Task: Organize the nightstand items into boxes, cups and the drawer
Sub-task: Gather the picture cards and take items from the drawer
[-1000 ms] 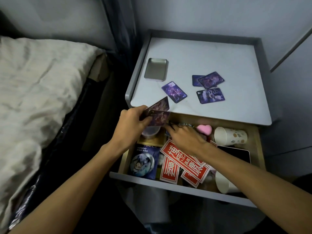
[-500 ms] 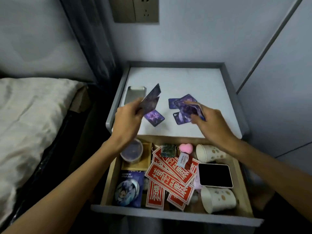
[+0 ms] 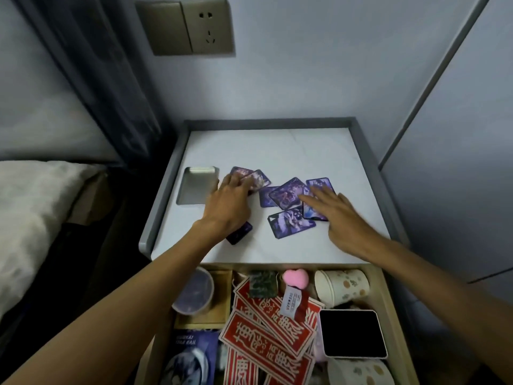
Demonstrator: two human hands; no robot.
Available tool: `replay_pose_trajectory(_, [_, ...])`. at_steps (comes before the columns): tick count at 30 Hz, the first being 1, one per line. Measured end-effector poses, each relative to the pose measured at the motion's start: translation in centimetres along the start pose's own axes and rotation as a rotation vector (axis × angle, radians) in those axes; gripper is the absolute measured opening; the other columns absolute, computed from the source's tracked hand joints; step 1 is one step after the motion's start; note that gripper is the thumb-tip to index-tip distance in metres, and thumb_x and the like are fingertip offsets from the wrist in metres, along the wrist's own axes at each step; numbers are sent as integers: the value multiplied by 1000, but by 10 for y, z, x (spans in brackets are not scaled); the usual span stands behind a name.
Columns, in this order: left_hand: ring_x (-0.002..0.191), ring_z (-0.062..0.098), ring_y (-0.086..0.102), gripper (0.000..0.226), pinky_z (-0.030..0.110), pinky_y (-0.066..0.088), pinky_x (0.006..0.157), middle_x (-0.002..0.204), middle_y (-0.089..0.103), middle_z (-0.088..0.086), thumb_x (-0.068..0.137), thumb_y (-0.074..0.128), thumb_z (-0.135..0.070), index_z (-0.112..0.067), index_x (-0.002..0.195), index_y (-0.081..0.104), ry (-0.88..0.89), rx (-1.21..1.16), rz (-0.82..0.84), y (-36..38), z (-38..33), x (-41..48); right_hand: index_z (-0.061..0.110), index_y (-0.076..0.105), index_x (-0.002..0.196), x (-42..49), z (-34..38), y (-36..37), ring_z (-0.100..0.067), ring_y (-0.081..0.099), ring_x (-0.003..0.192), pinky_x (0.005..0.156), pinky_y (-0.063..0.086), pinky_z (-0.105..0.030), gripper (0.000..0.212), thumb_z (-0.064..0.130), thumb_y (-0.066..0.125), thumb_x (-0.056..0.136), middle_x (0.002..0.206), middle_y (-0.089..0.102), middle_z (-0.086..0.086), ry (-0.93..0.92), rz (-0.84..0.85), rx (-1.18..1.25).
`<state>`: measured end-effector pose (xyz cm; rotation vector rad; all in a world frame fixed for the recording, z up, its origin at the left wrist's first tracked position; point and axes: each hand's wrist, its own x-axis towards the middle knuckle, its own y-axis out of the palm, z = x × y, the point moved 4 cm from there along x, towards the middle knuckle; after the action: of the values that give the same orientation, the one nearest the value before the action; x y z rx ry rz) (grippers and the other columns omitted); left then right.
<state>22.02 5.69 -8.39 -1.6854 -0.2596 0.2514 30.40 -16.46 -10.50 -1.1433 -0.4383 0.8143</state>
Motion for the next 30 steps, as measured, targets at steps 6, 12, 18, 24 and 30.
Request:
replay_pose_trajectory(6, [146,31,28,70,43,26,118,158,33,10,86,52,-3,-21,151,35,128,-230,9,-21,-28,-43,21,46,145,-35,24,-23,-21,39,140,118,27,-37,87,-28,42,73,148,47,0,-125,-256,107])
replay_pose_trajectory(12, [102,17,63,36,38,53,84,122,65,-1,92,55,-12,-22,127,60,226,-367,-34,-27,-43,-134,33,47,135,-120,52,3,-13,59,101,86,54,-35,51,29,66,88,113,62,5,-406,41,-176])
replay_pose_trajectory(18, [114,18,62,39,37,52,92,132,62,-1,97,55,-30,-28,136,51,263,-46,628,13,-23,-204,24,23,153,-166,47,55,-22,41,131,110,31,-35,72,53,53,94,148,40,-4,-268,323,-477])
replay_pose_trajectory(24, [117,24,61,39,34,50,90,137,57,4,96,57,-24,-21,134,51,223,315,711,41,29,-241,20,21,151,-160,66,74,-30,36,134,113,27,-42,78,49,60,91,149,34,-14,-151,356,-577])
replay_pose_trajectory(30, [120,28,59,70,35,51,91,151,42,7,90,67,-27,-19,149,31,179,256,696,63,43,-246,15,27,145,-152,81,75,-32,40,126,111,32,-44,71,35,64,88,140,44,-16,-104,360,-672])
